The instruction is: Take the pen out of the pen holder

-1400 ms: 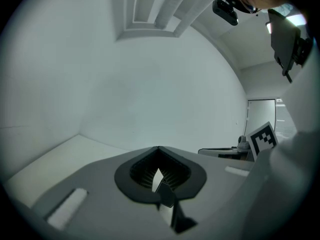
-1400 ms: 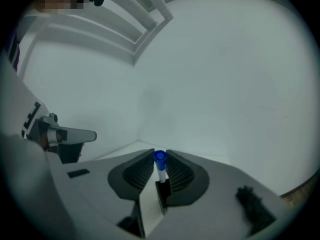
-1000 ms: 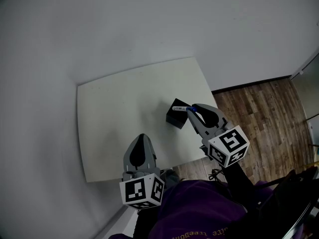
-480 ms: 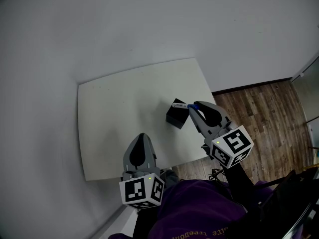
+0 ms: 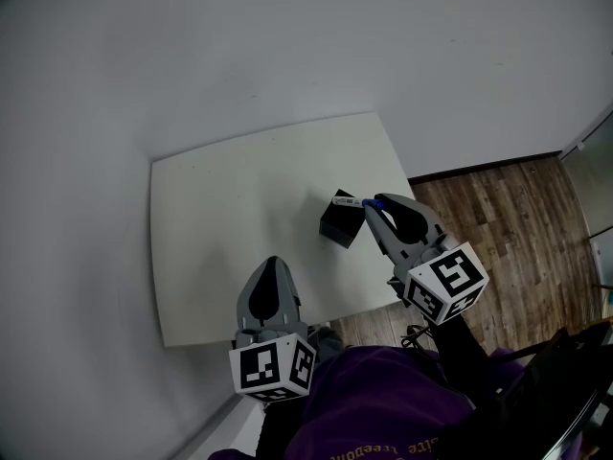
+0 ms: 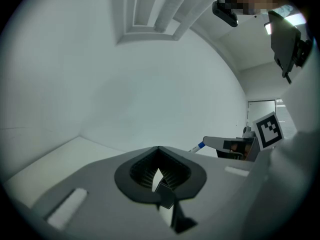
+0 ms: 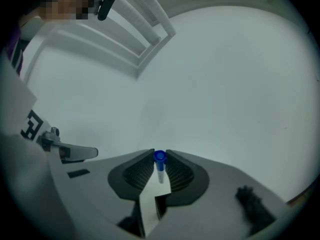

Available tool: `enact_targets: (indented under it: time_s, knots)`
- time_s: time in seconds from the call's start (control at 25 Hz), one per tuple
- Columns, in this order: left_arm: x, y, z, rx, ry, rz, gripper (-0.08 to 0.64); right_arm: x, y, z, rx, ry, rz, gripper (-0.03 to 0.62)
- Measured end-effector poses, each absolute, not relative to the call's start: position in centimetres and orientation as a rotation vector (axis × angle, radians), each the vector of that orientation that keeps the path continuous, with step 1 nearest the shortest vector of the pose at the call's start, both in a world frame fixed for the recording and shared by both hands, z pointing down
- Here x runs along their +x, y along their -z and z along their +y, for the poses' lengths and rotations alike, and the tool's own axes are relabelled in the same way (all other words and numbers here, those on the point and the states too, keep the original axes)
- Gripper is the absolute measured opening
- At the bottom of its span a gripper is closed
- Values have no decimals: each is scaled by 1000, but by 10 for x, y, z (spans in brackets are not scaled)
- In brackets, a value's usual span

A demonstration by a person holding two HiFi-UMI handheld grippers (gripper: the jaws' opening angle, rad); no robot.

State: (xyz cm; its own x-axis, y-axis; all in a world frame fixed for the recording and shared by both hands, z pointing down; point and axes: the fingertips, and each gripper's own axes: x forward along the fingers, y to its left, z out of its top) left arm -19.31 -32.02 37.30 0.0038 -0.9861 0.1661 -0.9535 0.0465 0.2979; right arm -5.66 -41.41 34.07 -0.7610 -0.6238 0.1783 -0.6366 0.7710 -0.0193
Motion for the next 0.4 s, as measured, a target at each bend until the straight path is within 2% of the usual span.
enact_targets:
  time_s: [0.4]
  knots:
    - [-199,-375,-317,1914,146,-2021,8,-59,-344,-414,1008,-115,-2792,78]
